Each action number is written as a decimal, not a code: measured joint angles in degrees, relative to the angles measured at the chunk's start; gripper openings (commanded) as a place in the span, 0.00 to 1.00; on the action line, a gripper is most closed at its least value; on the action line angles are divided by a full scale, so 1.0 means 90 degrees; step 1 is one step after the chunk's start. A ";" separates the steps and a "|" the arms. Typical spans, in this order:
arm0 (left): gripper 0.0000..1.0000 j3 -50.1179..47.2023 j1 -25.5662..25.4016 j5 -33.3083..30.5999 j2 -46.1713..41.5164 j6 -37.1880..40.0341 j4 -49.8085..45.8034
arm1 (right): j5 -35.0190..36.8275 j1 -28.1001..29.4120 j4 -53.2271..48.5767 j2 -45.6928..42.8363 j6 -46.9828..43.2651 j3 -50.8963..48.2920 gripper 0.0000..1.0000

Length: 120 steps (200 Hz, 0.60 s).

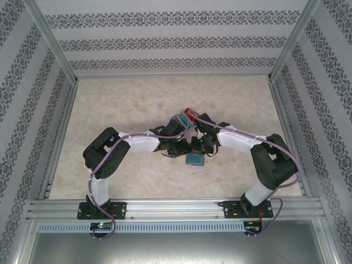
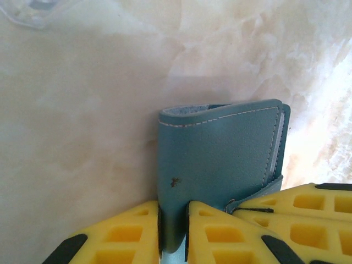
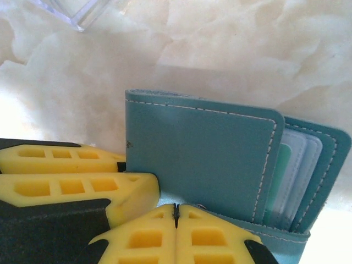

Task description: Put the credit cards into the card holder

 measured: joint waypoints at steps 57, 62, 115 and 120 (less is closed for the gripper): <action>0.18 -0.0017 0.0000 -0.0049 0.0002 0.0002 -0.0007 | -0.0002 -0.0012 -0.0036 0.0182 0.0032 0.0032 0.00; 0.18 -0.0022 0.0000 -0.0049 0.0002 0.0002 -0.0002 | -0.0005 -0.0015 -0.0019 0.0175 0.0036 0.0012 0.00; 0.19 -0.0087 0.0002 -0.0024 -0.0007 -0.0010 0.0134 | -0.0330 -0.0223 0.0109 0.0202 0.0019 -0.0066 0.00; 0.19 -0.0087 0.0002 -0.0024 -0.0012 -0.0010 0.0134 | -0.0381 -0.0226 0.0112 0.0206 0.0015 -0.0066 0.00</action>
